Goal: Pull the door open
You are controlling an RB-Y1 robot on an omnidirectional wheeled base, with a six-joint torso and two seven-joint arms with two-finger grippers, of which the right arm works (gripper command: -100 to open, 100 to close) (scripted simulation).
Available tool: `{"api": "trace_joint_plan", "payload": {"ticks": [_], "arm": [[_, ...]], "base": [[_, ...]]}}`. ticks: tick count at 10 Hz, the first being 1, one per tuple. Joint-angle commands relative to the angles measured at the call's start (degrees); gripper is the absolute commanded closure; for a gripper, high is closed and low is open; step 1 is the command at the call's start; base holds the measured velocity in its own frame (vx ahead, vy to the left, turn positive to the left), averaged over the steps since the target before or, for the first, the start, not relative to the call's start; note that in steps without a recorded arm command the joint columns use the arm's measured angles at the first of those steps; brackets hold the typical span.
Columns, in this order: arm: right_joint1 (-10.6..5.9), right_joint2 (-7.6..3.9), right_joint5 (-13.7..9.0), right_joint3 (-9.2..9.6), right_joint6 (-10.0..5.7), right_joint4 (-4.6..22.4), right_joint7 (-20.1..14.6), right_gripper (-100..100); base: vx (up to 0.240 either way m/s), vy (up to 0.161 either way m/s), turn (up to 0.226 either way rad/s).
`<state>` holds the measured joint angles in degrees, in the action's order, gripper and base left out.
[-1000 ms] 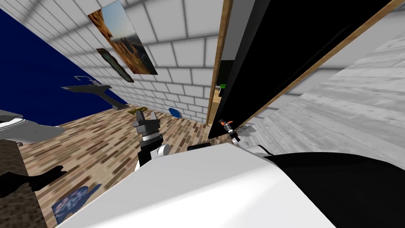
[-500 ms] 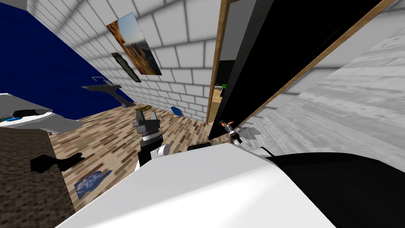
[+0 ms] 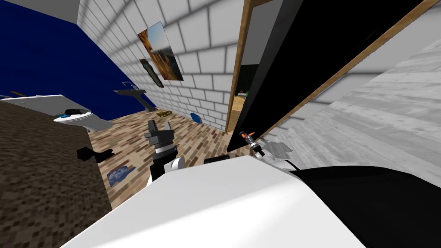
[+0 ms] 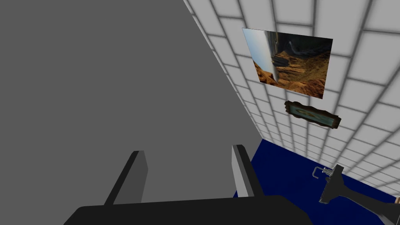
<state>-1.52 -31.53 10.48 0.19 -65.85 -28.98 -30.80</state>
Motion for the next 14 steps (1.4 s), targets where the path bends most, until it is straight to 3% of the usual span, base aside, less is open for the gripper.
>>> {"api": "trace_joint_plan", "payload": {"ticks": [1,6,7,14], "arm": [[0.2,-0.26,0.3,-0.01,-1.05,0.7,-0.1,100],[0.56,-0.92,0.7,-0.17,-2.85,1.6,-0.6,100],[0.3,-0.53,0.8,0.07,-2.93,2.0,-0.5,100],[1.57,-1.73,2.2,0.67,-7.47,3.3,-1.3,100]], "base": [[-0.194,-0.125,0.172],[-0.198,-0.104,0.146],[-0.072,-0.034,0.031],[-0.18,-0.089,0.126]]}}
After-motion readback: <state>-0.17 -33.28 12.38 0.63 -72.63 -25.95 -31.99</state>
